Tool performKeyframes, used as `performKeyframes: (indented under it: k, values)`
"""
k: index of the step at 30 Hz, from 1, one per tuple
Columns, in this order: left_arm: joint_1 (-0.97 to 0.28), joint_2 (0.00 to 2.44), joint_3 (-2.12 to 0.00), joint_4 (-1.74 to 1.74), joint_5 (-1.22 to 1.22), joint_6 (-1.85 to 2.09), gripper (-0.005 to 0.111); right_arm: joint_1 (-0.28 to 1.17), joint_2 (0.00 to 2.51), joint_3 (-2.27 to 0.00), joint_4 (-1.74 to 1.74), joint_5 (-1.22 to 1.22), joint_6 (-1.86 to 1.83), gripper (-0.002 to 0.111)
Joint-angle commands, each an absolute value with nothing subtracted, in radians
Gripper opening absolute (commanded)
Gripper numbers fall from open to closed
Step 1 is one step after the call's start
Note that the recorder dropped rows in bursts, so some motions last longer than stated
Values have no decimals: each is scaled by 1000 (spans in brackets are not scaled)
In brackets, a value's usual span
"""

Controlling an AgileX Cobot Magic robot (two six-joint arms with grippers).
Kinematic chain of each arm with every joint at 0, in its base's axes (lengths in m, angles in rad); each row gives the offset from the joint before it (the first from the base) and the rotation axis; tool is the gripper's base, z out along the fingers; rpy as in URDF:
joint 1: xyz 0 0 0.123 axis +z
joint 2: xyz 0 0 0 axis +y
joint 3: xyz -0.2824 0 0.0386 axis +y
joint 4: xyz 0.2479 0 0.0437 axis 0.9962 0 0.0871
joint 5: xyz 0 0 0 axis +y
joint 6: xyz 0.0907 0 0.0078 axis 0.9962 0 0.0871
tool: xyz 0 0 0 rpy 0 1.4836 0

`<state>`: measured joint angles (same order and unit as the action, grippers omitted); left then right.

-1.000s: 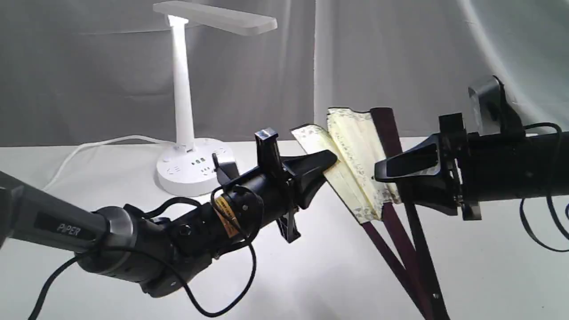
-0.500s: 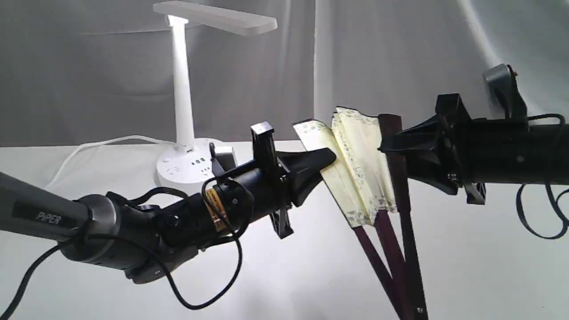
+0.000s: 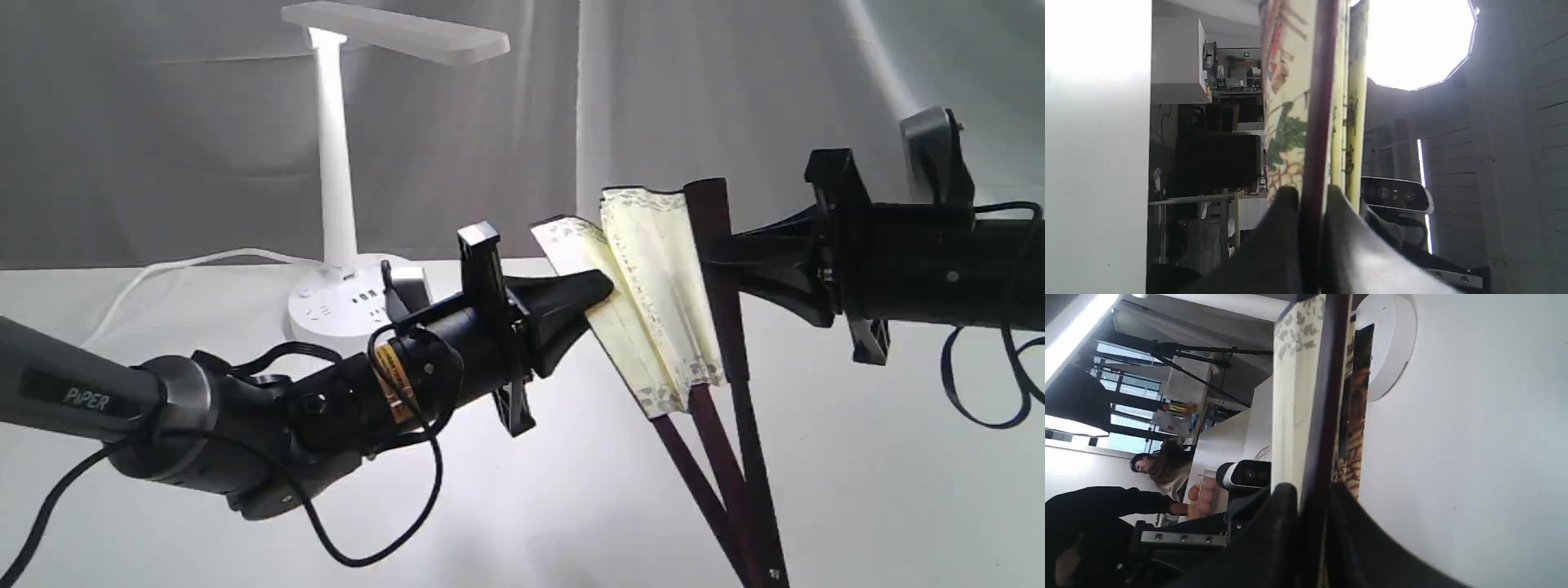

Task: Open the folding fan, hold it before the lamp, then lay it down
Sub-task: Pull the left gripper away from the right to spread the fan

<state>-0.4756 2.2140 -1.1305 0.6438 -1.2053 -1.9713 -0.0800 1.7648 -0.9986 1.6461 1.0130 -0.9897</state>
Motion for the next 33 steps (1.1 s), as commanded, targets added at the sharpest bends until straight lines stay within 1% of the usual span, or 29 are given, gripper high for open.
performKeyframes:
  k: [1,23,33]
  values:
    - [-477,2200,-1133,634,-1221,-1976,0,-80,1754,-997,1642,1004,-1021,0]
    - [-477,2200,-1131,563,-1221,-1962,0,-80,1754,-997,1713,942,-1021,0]
    - [-475,2150,-1056,486,-1221,-1939,0,-85,1754,-997,1730,900,-1021,0]
